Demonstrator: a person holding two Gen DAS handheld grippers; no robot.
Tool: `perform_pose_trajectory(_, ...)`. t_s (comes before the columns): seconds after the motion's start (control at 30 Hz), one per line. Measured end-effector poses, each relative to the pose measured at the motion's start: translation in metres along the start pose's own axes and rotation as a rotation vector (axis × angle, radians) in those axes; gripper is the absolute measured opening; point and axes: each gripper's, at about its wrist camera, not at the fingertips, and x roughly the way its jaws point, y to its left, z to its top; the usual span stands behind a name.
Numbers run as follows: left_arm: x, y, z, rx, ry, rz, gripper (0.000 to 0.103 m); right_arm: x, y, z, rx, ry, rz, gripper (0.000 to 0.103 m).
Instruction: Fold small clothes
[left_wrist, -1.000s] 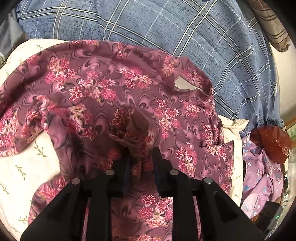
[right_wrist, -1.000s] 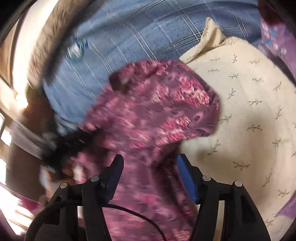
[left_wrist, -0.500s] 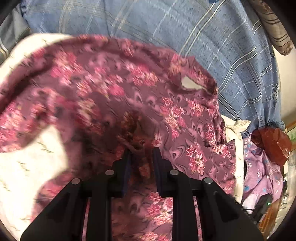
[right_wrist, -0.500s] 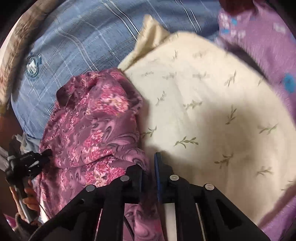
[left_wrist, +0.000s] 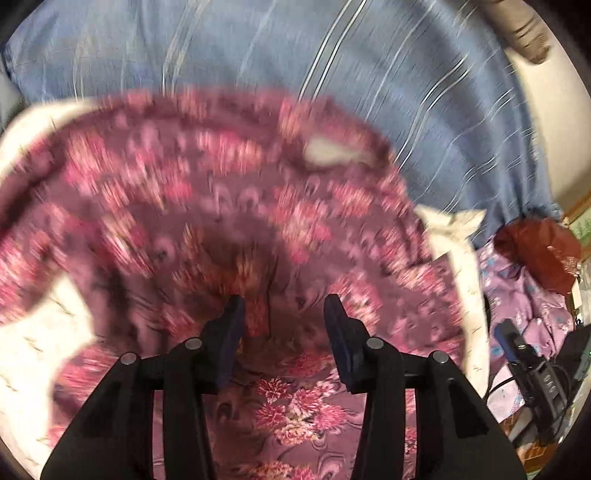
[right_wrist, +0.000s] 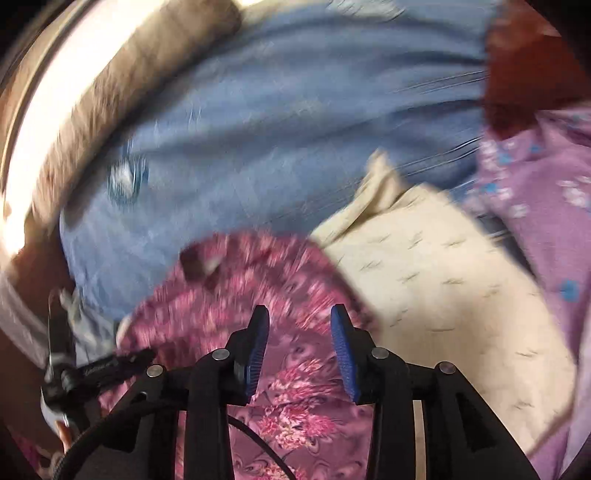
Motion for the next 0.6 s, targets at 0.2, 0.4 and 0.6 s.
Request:
perform_pose_trajectory(0.2, -0.009, 0.018, -0.005, -0.033, 0.02, -0.025, 0.041, 0.083, -0.024, -0.032, 0.019, 0.189, -0.086, 0.029)
perform_pose_trajectory(0.4, -0.111, 0.083, -0.004, -0.094, -0.123, -0.028, 0.052, 0.039, 0.063, -0.024, -0.166, 0.104, -0.055, 0.035)
perform_pose_trajectory(0.6, -0.209, 0.222, -0.042, -0.268, -0.203, 0.162, 0.063, 0.053, 0.223, -0.071, -0.424, 0.185, 0.213, 0.056)
